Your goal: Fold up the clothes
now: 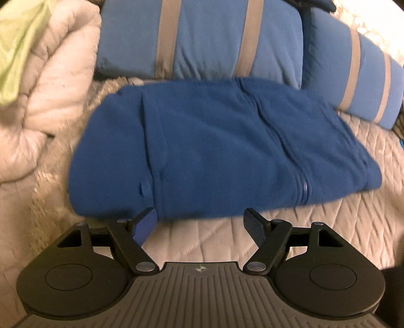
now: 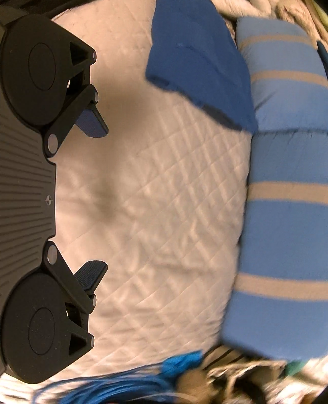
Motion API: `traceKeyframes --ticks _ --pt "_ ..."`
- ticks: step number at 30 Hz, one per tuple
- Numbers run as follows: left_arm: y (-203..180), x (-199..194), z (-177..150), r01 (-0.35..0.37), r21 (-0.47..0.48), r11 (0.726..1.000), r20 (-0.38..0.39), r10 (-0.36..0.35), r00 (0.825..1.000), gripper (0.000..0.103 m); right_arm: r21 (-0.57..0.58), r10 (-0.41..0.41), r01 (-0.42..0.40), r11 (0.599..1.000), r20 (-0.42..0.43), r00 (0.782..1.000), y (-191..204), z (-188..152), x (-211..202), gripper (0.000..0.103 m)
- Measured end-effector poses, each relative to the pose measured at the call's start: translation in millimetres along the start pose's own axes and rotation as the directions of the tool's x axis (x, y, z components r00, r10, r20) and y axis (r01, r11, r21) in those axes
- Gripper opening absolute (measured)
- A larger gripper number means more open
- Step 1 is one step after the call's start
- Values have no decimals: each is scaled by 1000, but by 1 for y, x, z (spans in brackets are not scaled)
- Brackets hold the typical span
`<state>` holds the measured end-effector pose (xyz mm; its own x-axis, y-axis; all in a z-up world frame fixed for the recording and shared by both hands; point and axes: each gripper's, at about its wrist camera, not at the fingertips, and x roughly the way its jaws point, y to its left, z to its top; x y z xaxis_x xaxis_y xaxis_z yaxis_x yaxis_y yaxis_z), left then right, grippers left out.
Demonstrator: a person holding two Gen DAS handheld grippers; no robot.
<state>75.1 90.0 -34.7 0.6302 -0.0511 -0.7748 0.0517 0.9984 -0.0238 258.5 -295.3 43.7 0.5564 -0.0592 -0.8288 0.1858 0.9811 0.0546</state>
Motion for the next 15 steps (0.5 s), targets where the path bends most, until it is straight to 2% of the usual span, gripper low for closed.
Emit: traceKeyframes --ticks 6,10,13,15 --pt "-12 12 -20 -46 47 998 5 46 999 76 44 -90 90 995 10 996 -25 -31 5 103" --pt "-18 19 -29 -69 64 996 44 66 997 76 109 -183 178 978 36 982 -39 -51 12 103" --pt "-24 31 -40 -127 103 986 66 121 990 76 147 -245 235 961 58 968 -45 -64 21 103" --pt "-27 38 -47 -159 115 981 80 151 985 87 173 -286 271 947 72 955 -50 -72 27 103"
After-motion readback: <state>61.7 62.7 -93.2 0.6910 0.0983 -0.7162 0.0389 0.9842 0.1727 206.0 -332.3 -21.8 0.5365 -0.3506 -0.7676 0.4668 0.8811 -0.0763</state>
